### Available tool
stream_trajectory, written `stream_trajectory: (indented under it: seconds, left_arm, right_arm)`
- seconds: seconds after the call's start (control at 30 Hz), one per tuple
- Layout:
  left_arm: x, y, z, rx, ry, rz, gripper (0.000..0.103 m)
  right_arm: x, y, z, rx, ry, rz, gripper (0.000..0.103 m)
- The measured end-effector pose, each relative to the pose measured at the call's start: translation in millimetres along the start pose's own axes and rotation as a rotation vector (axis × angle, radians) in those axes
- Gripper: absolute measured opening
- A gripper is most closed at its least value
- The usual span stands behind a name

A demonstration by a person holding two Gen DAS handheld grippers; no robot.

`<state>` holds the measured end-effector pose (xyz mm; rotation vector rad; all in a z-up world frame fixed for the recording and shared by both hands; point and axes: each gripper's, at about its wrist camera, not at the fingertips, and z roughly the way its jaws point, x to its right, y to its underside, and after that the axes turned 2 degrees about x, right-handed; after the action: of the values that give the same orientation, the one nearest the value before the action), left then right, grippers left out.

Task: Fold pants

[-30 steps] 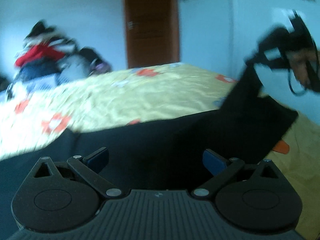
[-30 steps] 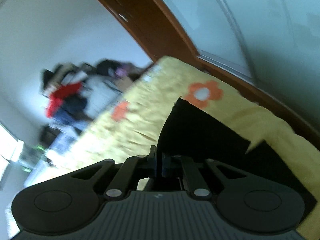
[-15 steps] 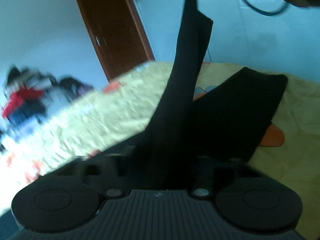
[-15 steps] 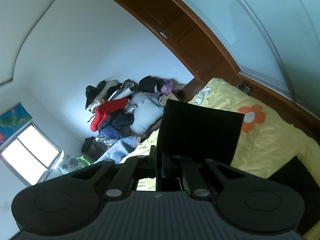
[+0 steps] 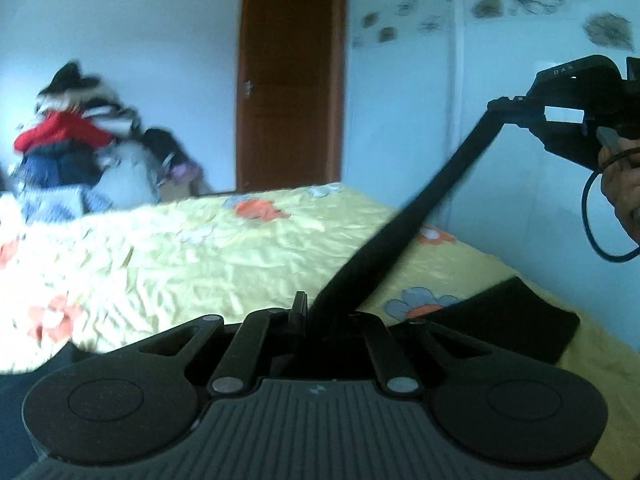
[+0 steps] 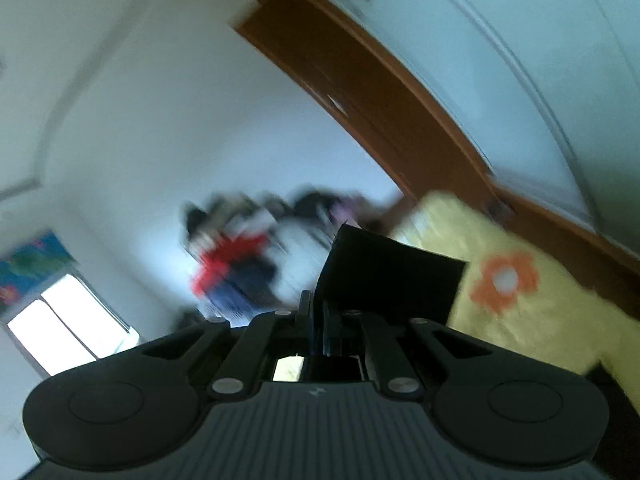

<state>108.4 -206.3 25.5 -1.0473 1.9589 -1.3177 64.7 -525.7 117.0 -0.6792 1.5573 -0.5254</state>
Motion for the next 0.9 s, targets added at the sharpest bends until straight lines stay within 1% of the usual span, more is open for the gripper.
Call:
stream_trajectory:
  seconds: [0.03, 0.07, 0.1, 0.13, 0.17, 0.2, 0.23, 0.3, 0.4, 0.5, 0.63, 0.9]
  left_arm:
    - [8.6, 4.2, 4.2, -0.042, 0.029, 0.045, 0.006]
    - [16.8, 11.7, 10.2, -0.092, 0.059, 0.082, 0.006]
    - [24.5, 22.8, 15.6, -0.142, 0.086, 0.106, 0.006]
    - [30.5, 32.5, 19.5, -0.178, 0.105, 0.118, 0.007]
    - [36.3, 42.3, 22.2, -0.208, 0.121, 0.127, 0.006]
    - [40.3, 49.4, 23.0, -0.220, 0.129, 0.131, 0.007]
    - [42.9, 53.9, 21.3, -0.219, 0.128, 0.141, 0.007]
    - [44.9, 57.3, 17.6, -0.205, 0.123, 0.164, 0.007]
    - [43.8, 51.7, 15.0, -0.192, 0.127, 0.138, 0.007]
    - [44.4, 51.4, 10.2, -0.187, 0.121, 0.150, 0.007]
    - [46.9, 54.5, 5.2, -0.202, 0.123, 0.165, 0.007]
    - [47.6, 58.5, 1.2, -0.215, 0.128, 0.173, 0.007]
  right_arm:
    - [4.5, 3.5, -11.8, 0.022, 0.007, -0.015, 0.004]
    - [13.1, 8.7, -20.5, 0.023, 0.044, -0.025, 0.004]
    - [26.5, 16.5, -27.0, 0.006, 0.114, -0.023, 0.004]
    - [45.9, 26.0, -32.3, -0.023, 0.195, 0.007, 0.005]
    - [66.1, 34.8, -37.9, -0.055, 0.260, 0.066, 0.005]
    - [91.2, 46.5, -46.7, -0.079, 0.311, 0.149, 0.005]
    - [107.5, 55.6, -54.7, -0.087, 0.337, 0.201, 0.005]
    - [129.0, 72.4, -71.3, -0.094, 0.395, 0.258, 0.005]
    - [135.6, 86.9, -92.9, -0.072, 0.404, 0.284, 0.005]
    - [132.0, 90.7, -104.9, -0.056, 0.407, 0.286, 0.005]
    - [130.2, 88.8, -113.4, -0.033, 0.423, 0.267, 0.004]
    - [131.9, 96.8, -122.9, -0.037, 0.489, 0.248, 0.004]
